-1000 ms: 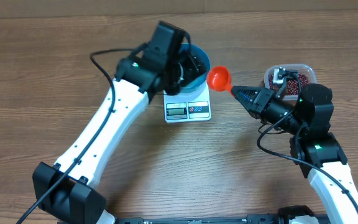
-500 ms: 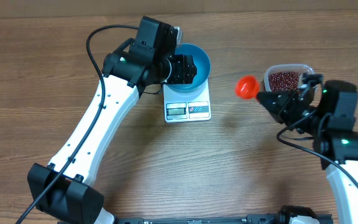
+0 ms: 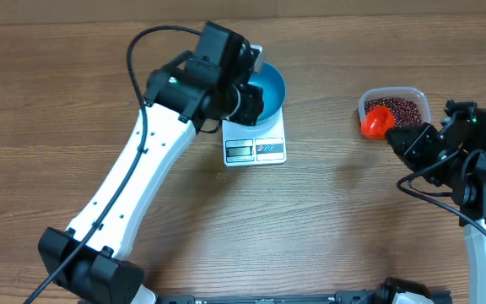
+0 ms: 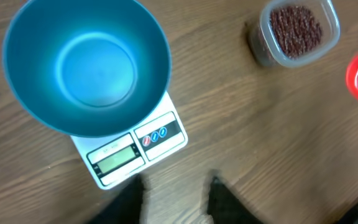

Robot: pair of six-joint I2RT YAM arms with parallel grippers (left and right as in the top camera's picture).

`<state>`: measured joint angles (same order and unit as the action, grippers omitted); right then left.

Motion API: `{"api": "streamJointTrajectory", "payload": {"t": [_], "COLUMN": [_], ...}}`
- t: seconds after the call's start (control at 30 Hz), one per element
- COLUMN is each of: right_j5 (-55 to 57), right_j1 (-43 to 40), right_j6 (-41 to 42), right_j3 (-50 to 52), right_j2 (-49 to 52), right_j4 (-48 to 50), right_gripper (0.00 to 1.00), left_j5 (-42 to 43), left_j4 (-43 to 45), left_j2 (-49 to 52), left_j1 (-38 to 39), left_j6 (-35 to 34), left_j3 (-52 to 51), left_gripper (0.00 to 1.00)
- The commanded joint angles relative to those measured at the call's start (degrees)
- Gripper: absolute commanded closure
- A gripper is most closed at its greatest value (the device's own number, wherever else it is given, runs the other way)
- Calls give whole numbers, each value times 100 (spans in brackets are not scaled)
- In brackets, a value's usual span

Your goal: Scoop item into bowl and weigh 150g on scale

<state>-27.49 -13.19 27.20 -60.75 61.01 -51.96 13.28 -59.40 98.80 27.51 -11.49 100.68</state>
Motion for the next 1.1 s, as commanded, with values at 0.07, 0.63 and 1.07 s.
{"api": "streamJointTrajectory", "payload": {"t": [0.07,0.63,1.07], "right_j5": [704,1054,1054], "right_j1": [-61,-61,-61], "right_j6": [-179,-177,-177], "right_j3": [-146,-146,-146], "right_j2": [-52,-46,-46], "right_j4": [-162,-435,-479], "right_gripper": [96,96,96], "left_j5": [-372,-763,-1554], "left_j4": [-17,7,1346], "left_j2": [96,120,122], "left_j1": [258,358,1073], "left_j6": [63,-271,-929], "left_j3": [20,-874,-2247], "left_gripper": [96,96,96]}}
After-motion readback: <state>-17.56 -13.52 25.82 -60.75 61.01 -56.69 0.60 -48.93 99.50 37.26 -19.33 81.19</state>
